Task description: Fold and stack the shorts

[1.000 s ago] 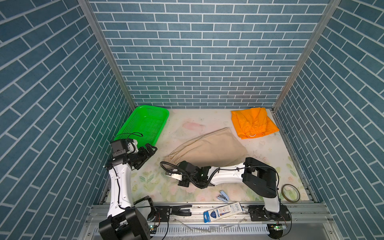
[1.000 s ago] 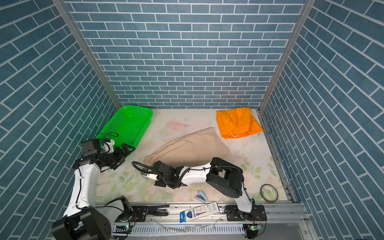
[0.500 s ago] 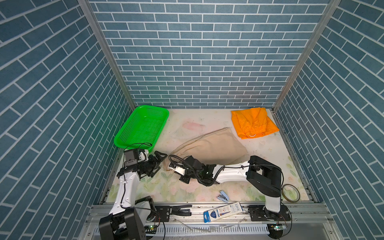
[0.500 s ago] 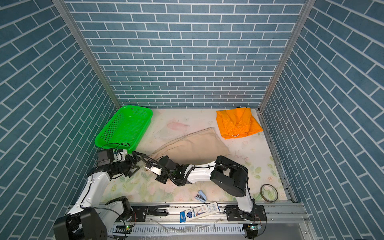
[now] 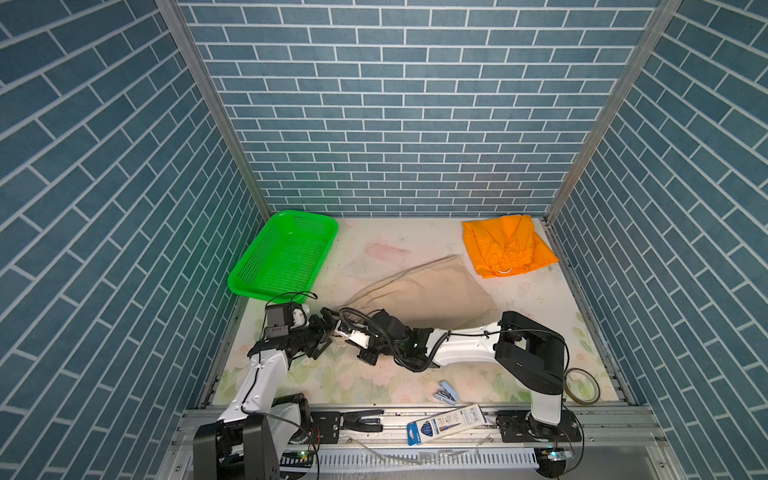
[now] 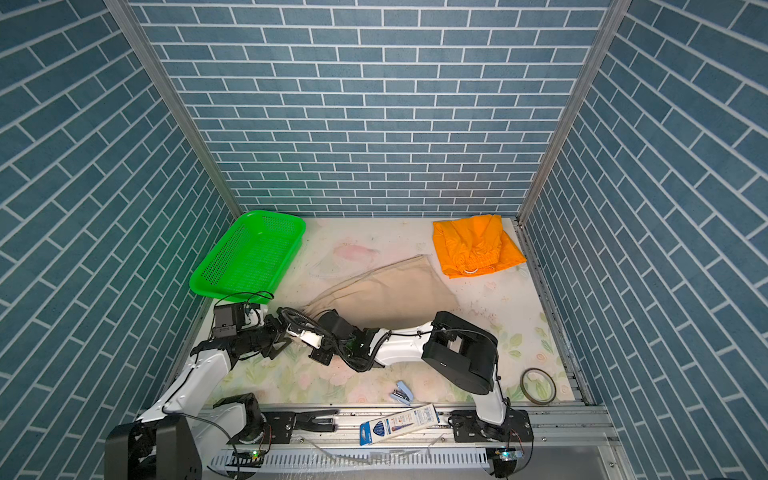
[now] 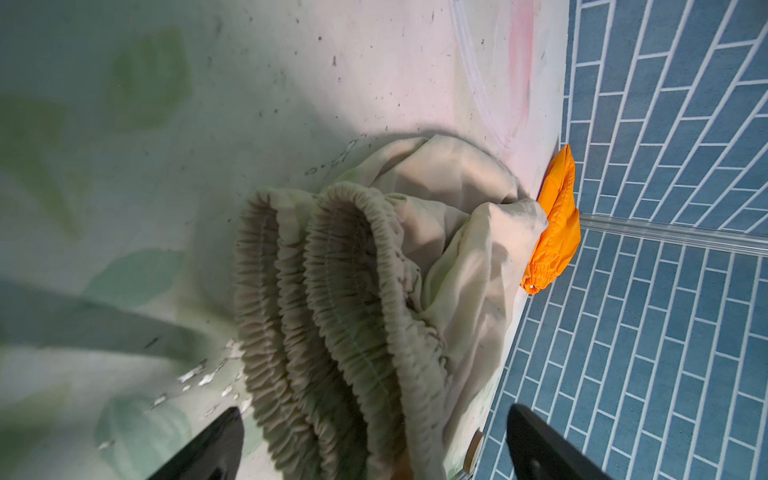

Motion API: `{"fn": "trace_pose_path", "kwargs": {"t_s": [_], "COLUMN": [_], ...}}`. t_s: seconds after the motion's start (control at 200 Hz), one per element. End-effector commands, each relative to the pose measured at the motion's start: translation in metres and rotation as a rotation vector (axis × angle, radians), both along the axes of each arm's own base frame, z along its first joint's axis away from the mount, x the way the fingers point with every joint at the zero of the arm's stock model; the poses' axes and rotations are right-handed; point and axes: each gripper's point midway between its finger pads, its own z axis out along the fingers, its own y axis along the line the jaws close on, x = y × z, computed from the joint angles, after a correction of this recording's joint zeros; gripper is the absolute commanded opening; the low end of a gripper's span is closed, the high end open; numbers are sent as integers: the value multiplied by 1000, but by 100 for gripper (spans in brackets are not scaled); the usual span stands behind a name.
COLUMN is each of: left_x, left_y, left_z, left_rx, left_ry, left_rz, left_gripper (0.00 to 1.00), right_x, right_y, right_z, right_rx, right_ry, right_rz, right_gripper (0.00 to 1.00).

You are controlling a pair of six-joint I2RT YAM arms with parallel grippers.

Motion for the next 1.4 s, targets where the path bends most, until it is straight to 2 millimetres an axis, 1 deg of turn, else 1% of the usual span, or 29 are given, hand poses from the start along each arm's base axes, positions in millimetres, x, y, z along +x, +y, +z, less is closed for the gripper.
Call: {"fn": "trace_pose_path", "kwargs": {"t_s": [0.0, 0.08, 0.17, 0.2, 0.24, 0.325, 0.495, 0.505, 0.55, 0.585, 0.61, 0.63, 0.655, 0.67, 0.685, 0.725, 0.775, 0.785, 0.85, 0.875, 0.94, 1.0, 1.045, 1.1, 1.15, 1.18, 1.235, 1.32, 1.39], "left_x": [12, 15, 16, 16, 16, 17, 17, 16, 16, 15, 15, 15, 14, 11, 14, 12, 11, 10, 8, 8, 8, 9, 11, 14, 16, 17, 18, 20, 21], "left_y": [2, 0, -7, -9, -12, -18, -24, -24, -22, -20, -19, -17, -16, -15, -14, -12, -11, -11, -12, -15, -18, -18, -16, -12, -11, -9, -8, -4, -2], "left_z": [7, 13, 18, 19, 20, 20, 27, 28, 33, 37, 40, 45, 48, 46, 54, 61, 69, 70, 77, 80, 86, 92, 97, 105, 114, 120, 129, 142, 148], "left_rx": [26, 44, 70, 83, 98, 118, 158, 163, 190, 215, 233, 247, 264, 273, 285, 308, 325, 327, 335, 325, 317, 336, 358, 389, 409, 423, 441, 481, 500], "left_ry": [-57, -80, -86, -82, -81, -72, -63, -63, -63, -57, -54, -57, -53, -38, -49, -44, -39, -34, -26, -27, -28, -25, -24, -25, -35, -38, -45, -51, -51], "left_rz": [12, -1, -40, -54, -72, -109, -164, -168, -182, -194, -202, -209, -218, -226, -229, -247, -271, -276, -312, -327, -370, -404, -423, -437, -455, -463, -485, -509, -523], "left_gripper": [100, 99, 89, 83, 71, 57, 22, 19, 9, 0, 0, 0, 0, 0, 0, 0, 0, 0, 0, 0, 0, 0, 0, 0, 0, 0, 0, 0, 0], "right_x": [-6, -7, -6, -6, -6, -8, -10, -10, -13, -14, -15, -15, -14, -14, -13, -11, -6, -5, 4, 7, 14, 23, 31, 42, 48, 51, 52, 51, 49], "right_y": [11, 11, 11, 12, 13, 16, 18, 18, 18, 16, 13, 11, 7, 4, 0, -10, -25, -28, -51, -61, -85, -107, -122, -138, -146, -148, -146, -134, -123], "right_z": [26, 25, 25, 26, 27, 31, 37, 37, 38, 41, 42, 45, 48, 51, 54, 63, 78, 76, 92, 95, 103, 104, 102, 94, 82, 73, 56, 36, 20], "right_rx": [73, 68, 69, 72, 75, 86, 100, 100, 93, 92, 91, 95, 98, 105, 110, 123, 146, 139, 152, 145, 128, 105, 82, 44, -6, -40, -90, -126, -149], "right_ry": [11, 12, 11, 12, 15, 22, 36, 37, 45, 51, 56, 60, 67, 71, 77, 96, 121, 129, 157, 174, 234, 260, 264, 269, 279, 288, 313, 367, 415], "right_rz": [38, 40, 37, 37, 40, 50, 58, 60, 68, 70, 71, 68, 58, 52, 46, 33, 8, 2, -32, -47, -52, -83, -117, -159, -182, -190, -181, -150, -123], "right_gripper": [0, 0, 0, 0, 0, 0, 0, 3, 26, 38, 45, 49, 51, 51, 52, 53, 52, 52, 52, 51, 47, 38, 34, 26, 19, 12, 0, 0, 0]}}
